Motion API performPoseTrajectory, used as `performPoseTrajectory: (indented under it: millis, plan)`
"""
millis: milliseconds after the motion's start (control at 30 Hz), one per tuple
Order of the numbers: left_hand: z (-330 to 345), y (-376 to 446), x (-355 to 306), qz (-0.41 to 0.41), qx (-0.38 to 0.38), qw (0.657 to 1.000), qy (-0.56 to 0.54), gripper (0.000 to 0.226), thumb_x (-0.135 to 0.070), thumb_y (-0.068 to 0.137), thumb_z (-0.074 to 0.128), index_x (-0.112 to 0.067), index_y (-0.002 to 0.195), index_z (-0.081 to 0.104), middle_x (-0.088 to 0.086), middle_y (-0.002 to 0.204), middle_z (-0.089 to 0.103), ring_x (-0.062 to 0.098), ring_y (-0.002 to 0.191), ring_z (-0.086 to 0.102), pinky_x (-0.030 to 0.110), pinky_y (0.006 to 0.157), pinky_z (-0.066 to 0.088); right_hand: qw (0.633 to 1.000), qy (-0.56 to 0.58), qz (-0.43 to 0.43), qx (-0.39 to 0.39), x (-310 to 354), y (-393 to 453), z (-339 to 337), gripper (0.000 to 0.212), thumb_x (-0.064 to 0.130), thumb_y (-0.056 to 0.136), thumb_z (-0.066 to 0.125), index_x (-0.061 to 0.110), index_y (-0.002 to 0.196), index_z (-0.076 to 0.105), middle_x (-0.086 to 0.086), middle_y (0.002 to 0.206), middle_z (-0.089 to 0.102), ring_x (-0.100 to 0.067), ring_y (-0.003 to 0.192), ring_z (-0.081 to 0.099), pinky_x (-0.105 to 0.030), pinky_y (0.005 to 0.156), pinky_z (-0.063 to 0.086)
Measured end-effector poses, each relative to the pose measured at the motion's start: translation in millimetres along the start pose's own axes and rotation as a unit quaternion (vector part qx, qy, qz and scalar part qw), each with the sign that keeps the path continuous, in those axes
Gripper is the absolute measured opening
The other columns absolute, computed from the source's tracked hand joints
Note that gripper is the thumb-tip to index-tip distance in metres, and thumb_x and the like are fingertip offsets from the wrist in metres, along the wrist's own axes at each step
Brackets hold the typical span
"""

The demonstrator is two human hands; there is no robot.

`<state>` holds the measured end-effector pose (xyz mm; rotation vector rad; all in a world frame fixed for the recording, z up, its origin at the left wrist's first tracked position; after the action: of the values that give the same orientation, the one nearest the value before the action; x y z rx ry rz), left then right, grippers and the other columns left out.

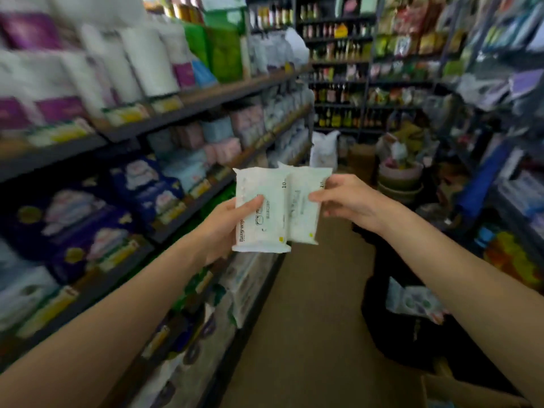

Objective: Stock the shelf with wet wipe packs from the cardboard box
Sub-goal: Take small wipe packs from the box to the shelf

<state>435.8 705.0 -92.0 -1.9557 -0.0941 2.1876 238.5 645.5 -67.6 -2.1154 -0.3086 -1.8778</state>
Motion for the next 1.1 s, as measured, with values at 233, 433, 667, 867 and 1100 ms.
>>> performPoseTrajectory:
  millis: [233,433,667,867,1100]
  plan:
    - [-154.0,-68.9,-80.1,0.064,-0.199,0.978,-0.025,0.024,-0.029,0.094,0.050,-0.012,0.104,0.062,0.011,0.112,0.067,0.018,0.077,0.068,0.031,0.063,0.058,0.986,0.125,-0.076,0.085,113.9,29.1,129.5,0.018,0.008,0.092,0.051,0.015,0.106,0.061,0.001,0.094,0.069,-0.013,0.084,0.066,-0.023,0.061,0.050]
    - [-197.5,-127.9,-153.2,0.153,-0.165,0.974,-0.033,0.058,-0.060,0.092,0.026,-0.022,0.123,0.058,0.008,0.118,0.067,0.023,0.103,0.066,0.038,0.085,0.055,0.947,0.063,-0.144,0.279,184.5,42.3,285.0,0.019,0.010,0.088,0.056,0.023,0.101,0.062,0.004,0.093,0.071,-0.013,0.087,0.066,-0.022,0.060,0.047]
    - [-257.1,-199.8,-229.1,0.219,-0.255,0.930,0.150,0.035,-0.047,0.092,0.038,-0.019,0.097,0.058,-0.003,0.074,0.073,0.011,0.065,0.071,0.022,0.056,0.057,0.891,0.058,-0.257,0.370,263.1,58.0,380.0,0.023,0.010,0.091,0.053,0.016,0.113,0.056,-0.006,0.110,0.065,-0.019,0.096,0.065,-0.036,0.080,0.055]
    - [-287.5,-209.3,-267.8,0.259,-0.344,0.863,0.263,0.016,-0.008,0.088,0.057,-0.023,0.093,0.055,-0.005,0.082,0.067,0.000,0.063,0.069,0.016,0.053,0.054,0.847,-0.024,-0.357,0.394,320.5,87.7,421.4,0.060,0.003,0.076,0.069,0.021,0.126,0.040,-0.011,0.110,0.060,-0.024,0.094,0.065,-0.034,0.066,0.060]
    - [-342.6,-193.3,-298.5,0.005,-0.484,0.635,0.603,0.042,-0.024,0.086,0.063,-0.006,0.121,0.051,0.005,0.115,0.058,0.021,0.109,0.057,0.025,0.090,0.044,0.800,-0.264,-0.418,0.341,348.3,162.6,471.2,0.042,0.007,0.070,0.077,0.003,0.108,0.059,-0.001,0.083,0.064,-0.014,0.075,0.064,-0.017,0.054,0.054]
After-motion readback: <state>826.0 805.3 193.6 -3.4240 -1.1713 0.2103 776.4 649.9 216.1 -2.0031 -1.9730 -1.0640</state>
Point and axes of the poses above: each hand's wrist, its own y-axis towards the middle knuckle, its own z-axis out of the palm, x = y × z, the point moved 4 cm from there along y, towards the middle knuckle
